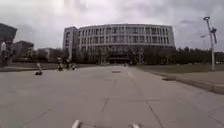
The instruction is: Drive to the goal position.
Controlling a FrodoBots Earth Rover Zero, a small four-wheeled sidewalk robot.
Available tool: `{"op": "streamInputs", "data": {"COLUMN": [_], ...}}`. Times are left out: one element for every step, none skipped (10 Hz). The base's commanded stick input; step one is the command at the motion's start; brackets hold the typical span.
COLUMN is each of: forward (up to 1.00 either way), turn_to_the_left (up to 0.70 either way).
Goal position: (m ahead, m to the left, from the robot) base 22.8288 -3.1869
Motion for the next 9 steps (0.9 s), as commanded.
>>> {"op": "streamInputs", "data": {"forward": [0.85, 0.85, 0.85, 0.85, 0.85, 0.85, 0.85, 0.85, 0.85], "turn_to_the_left": [0.00, 0.00, 0.00, 0.00, 0.00, 0.00, 0.00, 0.00, 0.00]}}
